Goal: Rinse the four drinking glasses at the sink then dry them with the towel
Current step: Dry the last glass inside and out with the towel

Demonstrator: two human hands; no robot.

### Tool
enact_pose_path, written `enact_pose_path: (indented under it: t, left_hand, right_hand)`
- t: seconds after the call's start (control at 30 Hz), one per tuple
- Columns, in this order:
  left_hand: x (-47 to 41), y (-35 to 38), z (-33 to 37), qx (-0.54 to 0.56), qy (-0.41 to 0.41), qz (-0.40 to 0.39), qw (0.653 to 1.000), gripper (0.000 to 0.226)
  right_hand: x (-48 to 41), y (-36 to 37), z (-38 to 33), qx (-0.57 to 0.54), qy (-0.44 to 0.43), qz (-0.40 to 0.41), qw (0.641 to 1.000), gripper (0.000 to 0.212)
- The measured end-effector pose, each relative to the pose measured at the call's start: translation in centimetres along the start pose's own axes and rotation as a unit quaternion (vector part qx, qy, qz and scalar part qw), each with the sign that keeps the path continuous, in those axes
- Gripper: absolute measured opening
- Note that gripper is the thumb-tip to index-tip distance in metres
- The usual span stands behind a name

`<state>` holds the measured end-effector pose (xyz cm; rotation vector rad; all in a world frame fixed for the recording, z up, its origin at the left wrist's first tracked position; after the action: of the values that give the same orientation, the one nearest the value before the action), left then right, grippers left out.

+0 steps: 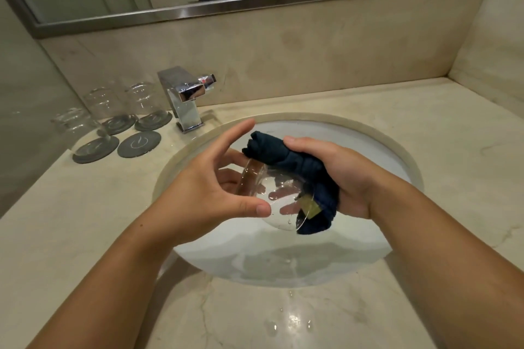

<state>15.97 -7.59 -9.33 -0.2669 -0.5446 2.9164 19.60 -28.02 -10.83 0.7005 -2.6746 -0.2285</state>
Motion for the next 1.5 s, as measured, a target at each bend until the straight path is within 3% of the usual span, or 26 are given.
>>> enact_pose_path:
  t: [0.23, 0.37, 0.47, 0.57, 0.7, 0.8, 0.97, 1.13, 1.2, 1.27, 1.33, 1.5]
  left_hand:
    - [-0.2, -0.5, -0.4, 0.022, -0.021, 0.003, 1.0, 0.108]
    - [-0.2, -0.2, -0.7, -0.012, -0.111, 0.047, 0.993, 0.093]
    - [-0.4, 0.9, -0.8, 0.122, -0.165, 0.08, 0.975, 0.059]
    - [-0.6, 2.2, -0.7, 0.151, -0.159, 0.09, 0.971, 0.033]
    - [-0.6, 2.6, -0.9, 0.04, -0.13, 0.116, 0.984, 0.056]
    - [-0.5, 2.2, -0.5, 0.032, -0.118, 0.139, 0.983, 0.058]
    - [-0.3, 1.8, -0.3, 0.071, -0.088, 0.108, 0.988, 0.054]
    - [-0.4, 1.6, -0.2, 0.098, -0.07, 0.058, 0.991, 0.053]
    - [-0.4, 1.7, -0.2, 0.063, -0.083, 0.051, 0.993, 0.064]
    - [-0.4, 1.6, -0.1, 0.002, -0.1, 0.085, 0.991, 0.084]
    - [-0.2, 1.8, 0.1, 0.008, -0.11, 0.124, 0.986, 0.092]
    - [-0.2, 2.8, 0.4, 0.093, -0.096, 0.144, 0.98, 0.059]
  right_hand:
    - [0.0, 0.1, -0.3, -0.047, -0.004, -0.008, 0.999, 0.044]
    - [-0.3, -0.2, -0.8, -0.044, -0.094, 0.088, 0.991, 0.038]
    - [-0.5, 0.0, -1.1, -0.042, -0.186, 0.185, 0.964, 0.028]
    - [-0.2, 0.9, -1.2, 0.039, -0.261, 0.241, 0.934, 0.019]
    - [0.2, 2.4, -1.0, 0.114, -0.304, 0.212, 0.922, 0.023]
    - [-0.1, 2.6, -0.9, 0.101, -0.297, 0.199, 0.928, 0.024]
    - [-0.8, 1.9, -0.3, -0.017, -0.229, 0.182, 0.956, 0.029]
    - [-0.8, 1.9, -0.3, -0.128, -0.151, 0.115, 0.973, 0.04]
    - [-0.9, 1.5, -0.3, -0.119, -0.176, 0.149, 0.966, 0.036]
    - [-0.8, 1.0, -0.4, -0.099, -0.208, 0.198, 0.953, 0.031]
    - [-0.6, 1.1, -0.6, -0.077, -0.241, 0.224, 0.941, 0.028]
    - [0.2, 1.9, -0.9, 0.038, -0.329, 0.27, 0.904, 0.024]
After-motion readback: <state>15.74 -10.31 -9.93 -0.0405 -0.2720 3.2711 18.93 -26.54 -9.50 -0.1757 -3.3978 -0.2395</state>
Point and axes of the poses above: each hand's wrist, its own x-axis away from the middle knuckle, its own y-axis out of the palm, z = x × y, the point moved 3 cm from there along -x, towards the middle knuckle, and after that the axes turned 3 degrees about z, right-handed, at the moved point
